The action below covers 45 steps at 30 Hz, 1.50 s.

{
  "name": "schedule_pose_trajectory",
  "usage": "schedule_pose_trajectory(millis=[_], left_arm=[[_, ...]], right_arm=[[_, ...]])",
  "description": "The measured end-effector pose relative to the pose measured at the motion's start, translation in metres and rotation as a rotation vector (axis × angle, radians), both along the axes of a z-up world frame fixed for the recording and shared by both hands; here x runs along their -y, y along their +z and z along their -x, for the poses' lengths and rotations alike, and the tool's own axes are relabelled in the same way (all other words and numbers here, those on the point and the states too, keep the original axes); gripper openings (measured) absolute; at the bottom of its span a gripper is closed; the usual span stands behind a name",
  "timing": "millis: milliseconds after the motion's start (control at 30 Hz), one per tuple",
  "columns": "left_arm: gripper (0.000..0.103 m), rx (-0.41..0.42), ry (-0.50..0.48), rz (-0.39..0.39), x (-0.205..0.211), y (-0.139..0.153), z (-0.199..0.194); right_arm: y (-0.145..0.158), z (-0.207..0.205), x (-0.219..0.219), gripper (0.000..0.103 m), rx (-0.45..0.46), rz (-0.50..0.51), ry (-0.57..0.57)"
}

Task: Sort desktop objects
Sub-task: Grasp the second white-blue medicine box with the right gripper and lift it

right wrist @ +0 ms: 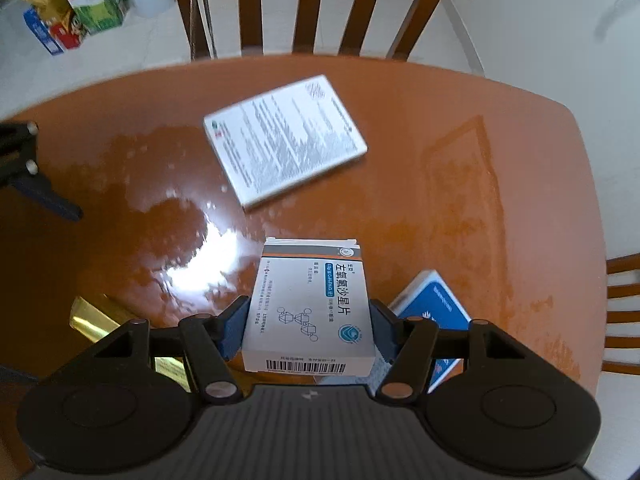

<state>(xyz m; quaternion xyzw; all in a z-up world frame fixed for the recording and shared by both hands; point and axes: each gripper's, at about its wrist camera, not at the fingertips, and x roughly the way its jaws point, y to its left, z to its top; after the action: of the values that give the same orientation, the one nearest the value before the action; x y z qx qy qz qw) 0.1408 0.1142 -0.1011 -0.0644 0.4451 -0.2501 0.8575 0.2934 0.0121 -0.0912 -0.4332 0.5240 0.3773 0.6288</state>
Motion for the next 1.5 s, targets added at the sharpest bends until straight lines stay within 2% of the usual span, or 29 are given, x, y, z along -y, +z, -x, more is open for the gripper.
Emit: schedule_pose_trajectory(millis=[133,200,400,467,533,567,600,767,867,967,1233,1500], left_arm=[[0.103,0.004,0.0,-0.001,-0.002,0.001,0.003],[0.103,0.001,0.002,-0.001,-0.004,0.0,0.004],[0.103,-0.006,0.01,-0.004,-0.009,-0.003,0.005],[0.103,-0.007,0.016,-0.004,-0.011,-0.003,0.004],[0.103,-0.009,0.021,-0.004,-0.013,-0.003,0.003],[0.103,-0.01,0.023,-0.003,-0.013,-0.004,0.003],[0.103,-0.011,0.025,-0.002,-0.014,-0.004,0.002],[0.103,-0.011,0.024,0.003,-0.014,-0.003,0.001],[0.103,-0.006,0.019,0.0,-0.014,-0.002,0.002],[0.103,0.001,0.018,-0.006,-0.014,0.0,0.005],[0.103,0.016,0.03,-0.006,-0.022,0.01,0.017],[0.103,0.035,-0.085,0.015,-0.03,0.019,0.046]], right_arm=[[-0.011,0.007,0.001,0.072,0.029,0.026,0.009],[-0.012,0.009,0.0,0.082,0.04,0.02,0.017],[-0.024,0.01,-0.011,0.084,0.027,0.027,0.051],[-0.029,0.009,-0.014,0.084,-0.014,0.033,0.047],[-0.034,0.007,-0.015,0.082,-0.035,0.036,0.041],[-0.035,0.007,-0.015,0.072,-0.034,0.037,0.041],[-0.034,0.007,-0.015,0.067,-0.037,0.033,0.038],[-0.024,0.005,-0.013,0.067,-0.032,0.004,0.024],[-0.009,0.006,-0.012,0.067,-0.024,-0.025,0.01],[0.019,0.014,-0.011,0.067,-0.004,-0.055,0.008],[0.066,0.052,-0.013,0.067,0.018,-0.157,0.022],[0.1,0.117,0.004,0.067,0.006,-0.223,-0.041]])
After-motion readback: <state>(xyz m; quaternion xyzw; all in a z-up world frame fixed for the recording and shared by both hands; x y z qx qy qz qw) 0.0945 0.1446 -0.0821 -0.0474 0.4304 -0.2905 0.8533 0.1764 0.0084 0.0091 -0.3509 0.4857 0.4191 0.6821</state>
